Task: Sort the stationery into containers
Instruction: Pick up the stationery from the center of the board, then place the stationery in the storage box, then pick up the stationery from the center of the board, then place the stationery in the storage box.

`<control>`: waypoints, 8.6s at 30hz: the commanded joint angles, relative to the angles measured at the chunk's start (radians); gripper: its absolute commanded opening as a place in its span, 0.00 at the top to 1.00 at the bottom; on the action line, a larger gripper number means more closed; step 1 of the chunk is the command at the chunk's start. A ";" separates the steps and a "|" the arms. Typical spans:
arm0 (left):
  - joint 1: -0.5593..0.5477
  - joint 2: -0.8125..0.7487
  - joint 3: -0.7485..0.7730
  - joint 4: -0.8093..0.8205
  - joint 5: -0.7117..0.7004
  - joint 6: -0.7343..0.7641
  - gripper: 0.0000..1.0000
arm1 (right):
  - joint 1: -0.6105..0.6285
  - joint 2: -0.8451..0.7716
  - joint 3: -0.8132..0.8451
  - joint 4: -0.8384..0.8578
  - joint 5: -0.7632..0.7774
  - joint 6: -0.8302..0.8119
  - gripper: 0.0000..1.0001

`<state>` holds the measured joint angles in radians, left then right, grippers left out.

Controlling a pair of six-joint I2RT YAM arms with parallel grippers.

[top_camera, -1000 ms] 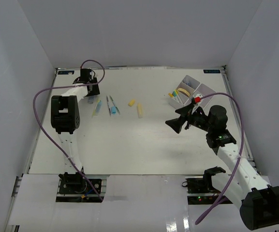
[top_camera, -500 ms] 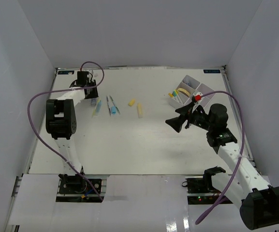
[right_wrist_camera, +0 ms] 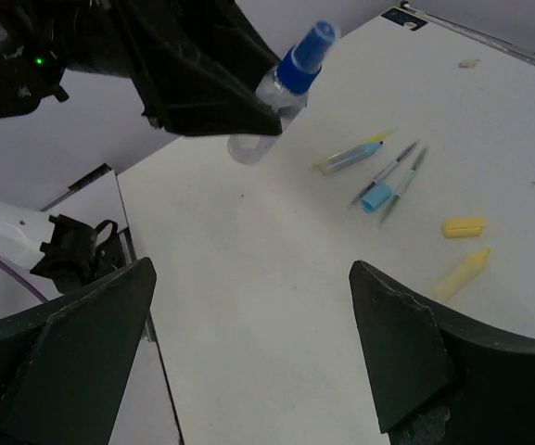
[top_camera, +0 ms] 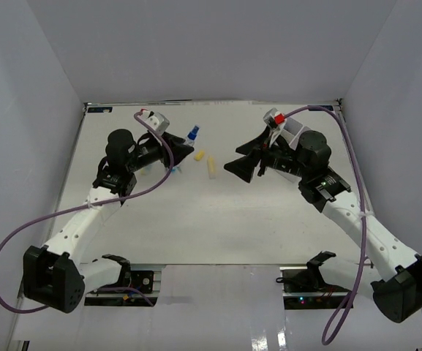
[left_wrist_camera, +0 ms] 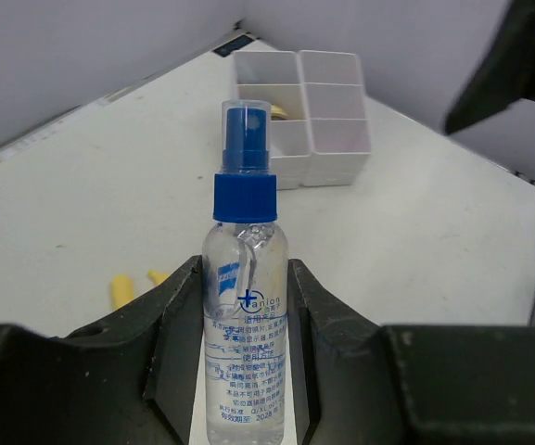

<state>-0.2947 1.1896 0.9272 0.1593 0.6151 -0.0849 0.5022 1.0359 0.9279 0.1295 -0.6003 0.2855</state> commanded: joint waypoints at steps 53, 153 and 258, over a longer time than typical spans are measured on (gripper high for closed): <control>-0.110 -0.119 -0.171 -0.056 -0.317 -0.165 0.02 | 0.098 0.109 0.020 0.019 0.917 -0.164 0.92; 0.227 0.712 0.240 -0.382 -0.679 -0.098 0.53 | -0.383 -0.318 -0.497 0.154 0.496 -0.097 0.06; -0.023 0.082 -0.050 -0.343 -0.621 -0.276 0.02 | -0.441 0.458 0.155 0.142 0.949 -0.215 0.48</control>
<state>-0.3229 1.2751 0.8383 -0.1783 -0.0006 -0.3462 0.0647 1.5429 1.0733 0.2111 0.3676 0.0662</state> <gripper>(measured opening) 0.979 0.496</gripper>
